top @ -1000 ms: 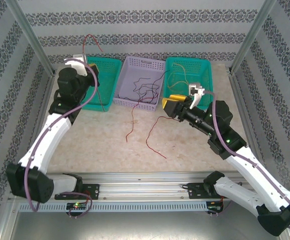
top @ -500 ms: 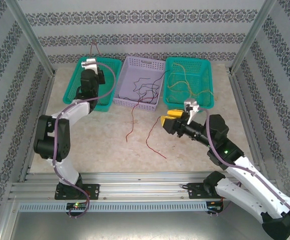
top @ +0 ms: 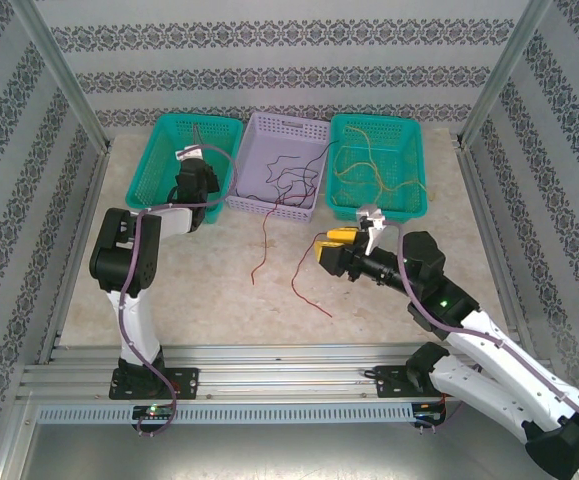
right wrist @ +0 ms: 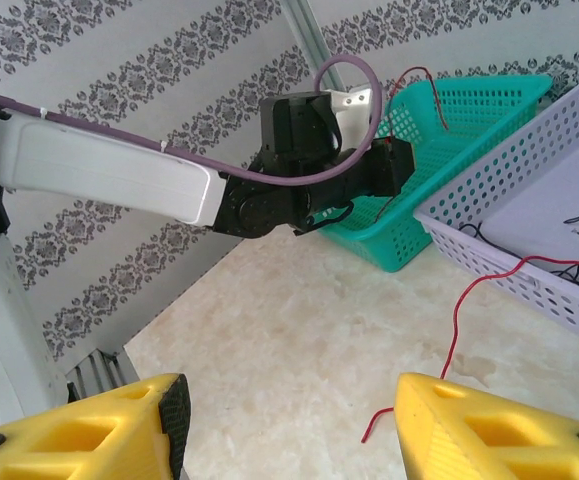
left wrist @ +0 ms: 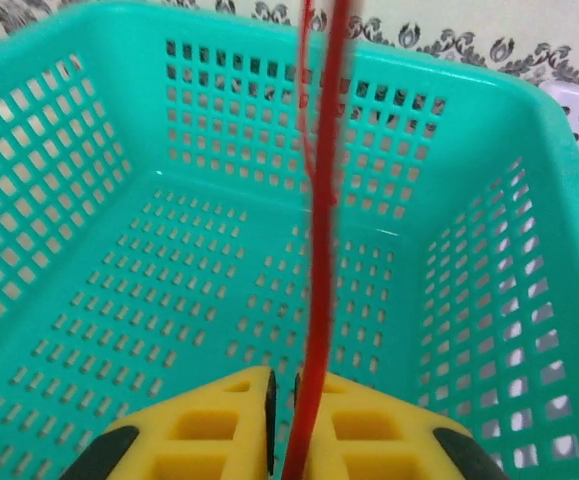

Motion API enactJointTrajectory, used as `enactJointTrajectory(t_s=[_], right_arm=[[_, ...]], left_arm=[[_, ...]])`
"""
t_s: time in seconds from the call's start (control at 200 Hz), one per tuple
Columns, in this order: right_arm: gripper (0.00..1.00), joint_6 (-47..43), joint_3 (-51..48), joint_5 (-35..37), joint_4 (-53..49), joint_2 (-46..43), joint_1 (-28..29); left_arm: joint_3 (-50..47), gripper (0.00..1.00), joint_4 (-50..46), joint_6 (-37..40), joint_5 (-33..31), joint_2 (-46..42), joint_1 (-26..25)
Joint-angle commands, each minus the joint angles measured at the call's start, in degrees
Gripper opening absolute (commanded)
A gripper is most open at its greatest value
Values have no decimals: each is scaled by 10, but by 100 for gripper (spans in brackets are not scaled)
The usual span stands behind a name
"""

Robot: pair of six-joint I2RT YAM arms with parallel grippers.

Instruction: Untangle the cables

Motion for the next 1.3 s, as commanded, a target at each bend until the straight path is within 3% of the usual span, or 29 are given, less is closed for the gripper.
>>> enactJointTrajectory(t_s=[0.0,0.09,0.175,0.295,0.435,0.605,0.779,0.984,1.294], right_arm=[[57,-9,-2,-8,-1,0,5],[57,-8,2,-4,-16,-1,6],[57,-7,3,-2,-21,-2,7],[57,0,2,-4,-21,-2,9],[57,4,12,9,-46,6,11],[60,2,21,76,-94,27,11],[62,20,41,154,-159,95,4],[63,65,44,76,-139,203,-40],[65,82,-4,98,-77,186,-59]], left_arm=[[38,24,-43,-42,42,-1,15],[70,50,-90,-50,66,-10,21],[90,67,-120,-62,74,-21,25],[105,70,-155,-90,96,-41,36],[117,82,-204,-110,101,-84,42],[105,84,-272,-162,169,-146,38],[-16,86,-239,-220,198,-237,3],[-73,87,-280,-179,184,-281,-103],[-127,87,-281,-186,207,-236,-204]])
